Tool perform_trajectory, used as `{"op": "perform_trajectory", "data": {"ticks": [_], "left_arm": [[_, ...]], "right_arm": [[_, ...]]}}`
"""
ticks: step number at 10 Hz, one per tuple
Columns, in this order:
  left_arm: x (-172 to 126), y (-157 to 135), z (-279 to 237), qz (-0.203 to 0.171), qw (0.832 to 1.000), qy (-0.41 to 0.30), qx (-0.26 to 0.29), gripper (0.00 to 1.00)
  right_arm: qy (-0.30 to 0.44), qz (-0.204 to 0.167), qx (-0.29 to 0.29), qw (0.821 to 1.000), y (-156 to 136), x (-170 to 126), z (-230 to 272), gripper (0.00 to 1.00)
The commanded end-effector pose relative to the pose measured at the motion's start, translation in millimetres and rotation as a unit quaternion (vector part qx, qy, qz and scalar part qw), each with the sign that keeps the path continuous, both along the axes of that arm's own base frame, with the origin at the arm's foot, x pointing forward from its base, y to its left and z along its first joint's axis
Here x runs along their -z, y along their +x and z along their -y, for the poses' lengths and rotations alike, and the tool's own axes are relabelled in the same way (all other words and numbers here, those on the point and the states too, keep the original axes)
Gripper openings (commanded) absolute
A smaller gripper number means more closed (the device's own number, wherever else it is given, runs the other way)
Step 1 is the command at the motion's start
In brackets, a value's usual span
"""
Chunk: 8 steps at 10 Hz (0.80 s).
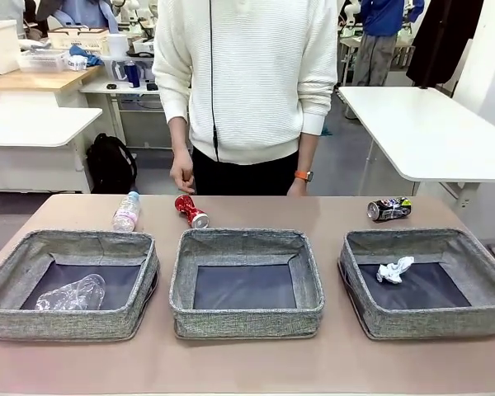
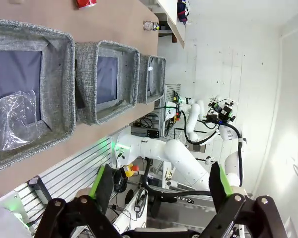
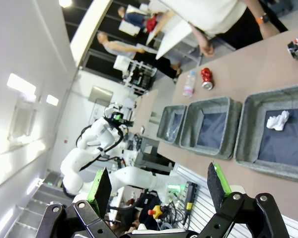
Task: Sort the waste into the appropriate baskets.
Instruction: Pick up the waste item pointed out by the person.
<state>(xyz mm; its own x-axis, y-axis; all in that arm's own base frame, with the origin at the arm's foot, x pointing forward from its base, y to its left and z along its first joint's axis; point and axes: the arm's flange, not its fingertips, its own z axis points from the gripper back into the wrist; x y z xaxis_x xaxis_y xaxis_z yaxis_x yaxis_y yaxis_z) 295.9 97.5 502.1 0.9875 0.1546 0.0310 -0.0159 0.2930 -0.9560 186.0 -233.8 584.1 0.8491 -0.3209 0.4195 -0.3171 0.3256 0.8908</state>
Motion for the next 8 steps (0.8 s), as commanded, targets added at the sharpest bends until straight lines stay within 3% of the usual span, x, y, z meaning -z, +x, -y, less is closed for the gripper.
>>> {"op": "perform_trajectory", "data": {"ticks": [1,8], "left_arm": [[-1.5,-1.5,-1.5,0.003,1.000,-0.007,0.002,1.00],[-1.5,-1.5,-1.5,0.003,1.000,-0.007,0.002,1.00]], "right_arm": [[0.004,0.008,-0.001,1.000,-1.4,-0.5,-2.2,1.00],[0.004,0.008,-0.001,1.000,-1.4,-0.5,-2.2,1.00]]}}
